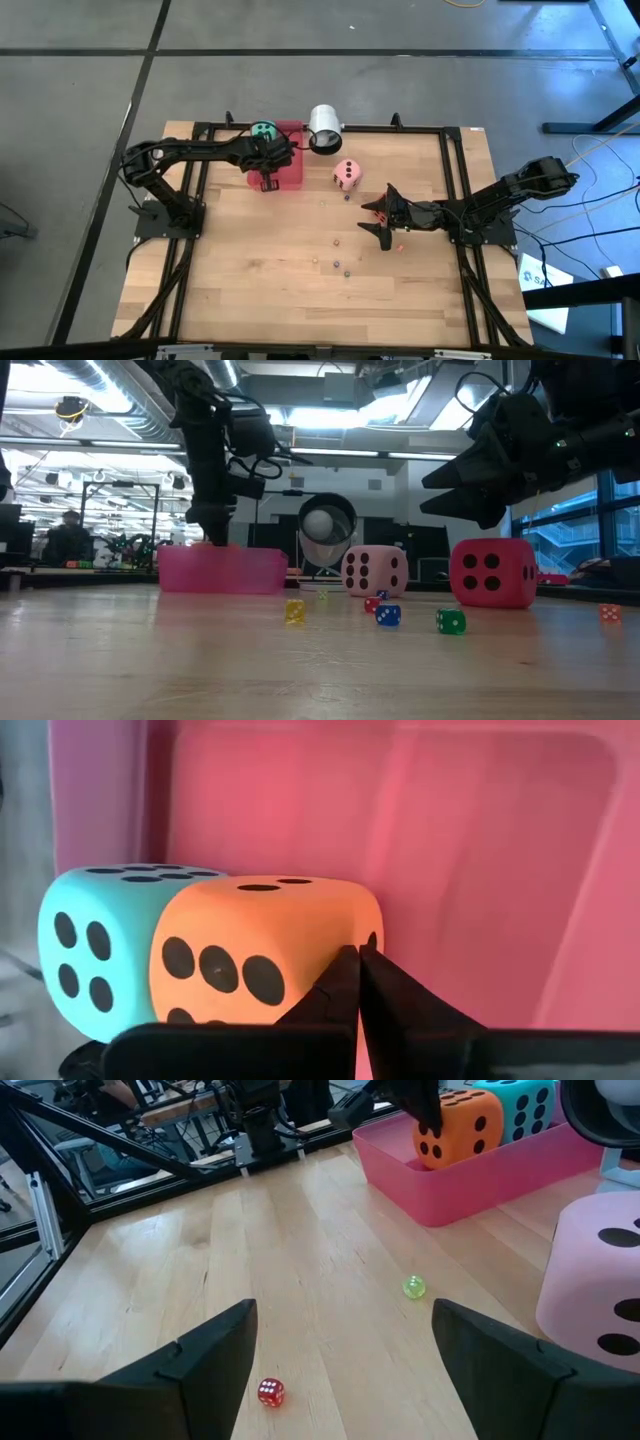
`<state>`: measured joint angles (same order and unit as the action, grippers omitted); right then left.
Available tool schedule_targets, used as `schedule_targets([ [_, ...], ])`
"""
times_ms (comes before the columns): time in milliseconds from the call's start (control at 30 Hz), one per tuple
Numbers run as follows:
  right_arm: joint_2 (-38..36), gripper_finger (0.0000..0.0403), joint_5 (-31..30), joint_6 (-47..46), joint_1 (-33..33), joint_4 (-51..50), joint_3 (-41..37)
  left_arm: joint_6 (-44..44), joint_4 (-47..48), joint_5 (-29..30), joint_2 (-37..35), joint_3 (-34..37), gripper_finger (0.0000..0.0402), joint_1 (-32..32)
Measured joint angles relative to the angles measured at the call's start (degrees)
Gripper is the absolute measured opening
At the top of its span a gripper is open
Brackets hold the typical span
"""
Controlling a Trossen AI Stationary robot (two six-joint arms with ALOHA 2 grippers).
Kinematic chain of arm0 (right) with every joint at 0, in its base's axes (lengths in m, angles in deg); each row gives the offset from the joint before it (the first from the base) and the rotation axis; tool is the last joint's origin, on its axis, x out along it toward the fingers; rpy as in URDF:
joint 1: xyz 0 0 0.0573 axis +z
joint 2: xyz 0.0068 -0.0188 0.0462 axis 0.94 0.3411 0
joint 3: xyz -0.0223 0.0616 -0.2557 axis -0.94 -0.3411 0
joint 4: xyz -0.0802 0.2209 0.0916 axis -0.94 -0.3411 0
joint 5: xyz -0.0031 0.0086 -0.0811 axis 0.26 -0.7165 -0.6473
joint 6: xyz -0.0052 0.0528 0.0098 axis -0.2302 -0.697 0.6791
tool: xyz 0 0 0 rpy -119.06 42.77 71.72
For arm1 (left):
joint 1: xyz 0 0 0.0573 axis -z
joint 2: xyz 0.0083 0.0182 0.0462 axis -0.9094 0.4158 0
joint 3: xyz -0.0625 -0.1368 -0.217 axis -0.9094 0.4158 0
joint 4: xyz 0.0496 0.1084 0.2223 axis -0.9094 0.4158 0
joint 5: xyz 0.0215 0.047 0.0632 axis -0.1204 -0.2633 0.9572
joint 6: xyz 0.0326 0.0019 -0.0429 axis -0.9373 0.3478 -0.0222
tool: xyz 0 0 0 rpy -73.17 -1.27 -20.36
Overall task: Pick & Place Dice
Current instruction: Put the big orange dice into the red bin, then put the small yellow dice into the red bin
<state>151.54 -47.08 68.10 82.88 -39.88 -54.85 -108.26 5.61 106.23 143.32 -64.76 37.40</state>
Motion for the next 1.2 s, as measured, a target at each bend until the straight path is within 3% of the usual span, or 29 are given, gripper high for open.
schedule_targets([
  [400,0.00,0.0300,0.00,0.00,0.01,0.00,0.02,-0.07,0.90,3.68,0.00,0.00,0.0003,0.02],
  [867,0.01,0.0300,0.00,0.04,0.01,0.00,0.01,1.89,0.88,0.14,-0.14,0.01,0.0004,1.15],
  [1200,0.00,0.0300,0.00,0.21,0.01,0.00,0.02,5.57,0.85,0.48,-6.74,0.02,0.0004,4.87],
])
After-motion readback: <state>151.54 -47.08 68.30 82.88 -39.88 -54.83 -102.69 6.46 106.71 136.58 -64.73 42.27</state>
